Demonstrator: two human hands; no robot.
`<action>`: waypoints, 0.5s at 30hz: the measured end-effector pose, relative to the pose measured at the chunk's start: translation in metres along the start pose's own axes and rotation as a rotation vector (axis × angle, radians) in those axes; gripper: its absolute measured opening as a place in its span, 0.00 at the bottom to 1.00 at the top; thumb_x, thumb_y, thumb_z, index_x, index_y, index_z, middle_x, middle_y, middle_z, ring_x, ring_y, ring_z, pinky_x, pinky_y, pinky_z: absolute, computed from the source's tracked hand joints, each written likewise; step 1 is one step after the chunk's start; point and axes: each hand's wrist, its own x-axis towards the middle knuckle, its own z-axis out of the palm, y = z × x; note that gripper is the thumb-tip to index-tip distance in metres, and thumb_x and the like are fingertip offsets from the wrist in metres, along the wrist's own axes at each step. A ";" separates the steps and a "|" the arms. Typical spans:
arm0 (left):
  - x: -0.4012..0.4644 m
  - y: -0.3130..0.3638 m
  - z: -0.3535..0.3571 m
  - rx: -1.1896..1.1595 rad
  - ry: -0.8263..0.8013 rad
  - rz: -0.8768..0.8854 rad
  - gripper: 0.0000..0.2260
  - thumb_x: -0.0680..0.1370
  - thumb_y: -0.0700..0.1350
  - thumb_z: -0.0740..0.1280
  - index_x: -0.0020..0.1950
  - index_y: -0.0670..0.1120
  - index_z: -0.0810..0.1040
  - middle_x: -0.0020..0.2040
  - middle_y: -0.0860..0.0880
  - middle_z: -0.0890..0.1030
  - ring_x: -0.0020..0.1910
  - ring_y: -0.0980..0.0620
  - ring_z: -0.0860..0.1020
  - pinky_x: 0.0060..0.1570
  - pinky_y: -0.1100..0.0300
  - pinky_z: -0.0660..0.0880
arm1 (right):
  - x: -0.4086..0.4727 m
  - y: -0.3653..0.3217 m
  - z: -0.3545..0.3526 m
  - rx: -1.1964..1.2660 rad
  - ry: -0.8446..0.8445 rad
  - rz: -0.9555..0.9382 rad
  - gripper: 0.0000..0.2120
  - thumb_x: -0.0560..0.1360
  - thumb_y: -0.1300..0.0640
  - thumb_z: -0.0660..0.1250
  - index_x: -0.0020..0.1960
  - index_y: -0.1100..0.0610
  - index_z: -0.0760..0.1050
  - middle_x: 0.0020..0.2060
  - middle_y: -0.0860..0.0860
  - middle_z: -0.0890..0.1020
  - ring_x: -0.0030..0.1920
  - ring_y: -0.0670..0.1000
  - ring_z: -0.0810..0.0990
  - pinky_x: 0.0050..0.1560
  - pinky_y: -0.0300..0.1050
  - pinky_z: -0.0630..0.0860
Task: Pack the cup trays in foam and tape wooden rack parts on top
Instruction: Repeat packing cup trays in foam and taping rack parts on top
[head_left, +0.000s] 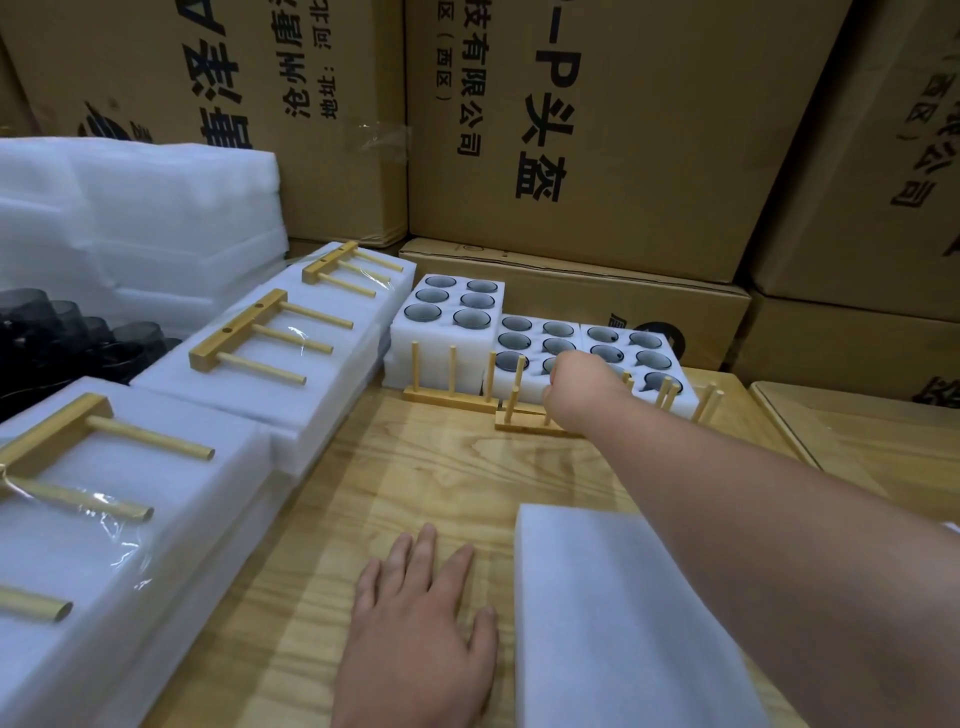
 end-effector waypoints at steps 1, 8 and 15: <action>0.000 0.000 0.000 0.002 0.002 0.000 0.34 0.72 0.68 0.45 0.80 0.67 0.50 0.83 0.57 0.42 0.81 0.56 0.41 0.77 0.53 0.37 | -0.001 0.000 -0.001 -0.025 -0.021 0.003 0.04 0.77 0.63 0.61 0.49 0.57 0.74 0.38 0.52 0.76 0.35 0.51 0.72 0.29 0.42 0.64; -0.005 -0.002 0.001 0.005 0.009 0.007 0.33 0.75 0.68 0.48 0.81 0.65 0.51 0.84 0.56 0.44 0.81 0.55 0.41 0.78 0.52 0.37 | -0.022 -0.001 -0.021 0.084 0.006 0.021 0.08 0.77 0.62 0.61 0.39 0.57 0.71 0.34 0.52 0.74 0.32 0.52 0.70 0.29 0.42 0.63; -0.006 -0.002 0.001 0.027 0.008 0.007 0.32 0.77 0.66 0.50 0.81 0.64 0.52 0.84 0.55 0.46 0.82 0.54 0.43 0.78 0.51 0.40 | -0.085 0.015 -0.058 0.567 0.144 -0.005 0.12 0.76 0.59 0.62 0.42 0.60 0.83 0.37 0.59 0.86 0.38 0.62 0.85 0.40 0.55 0.85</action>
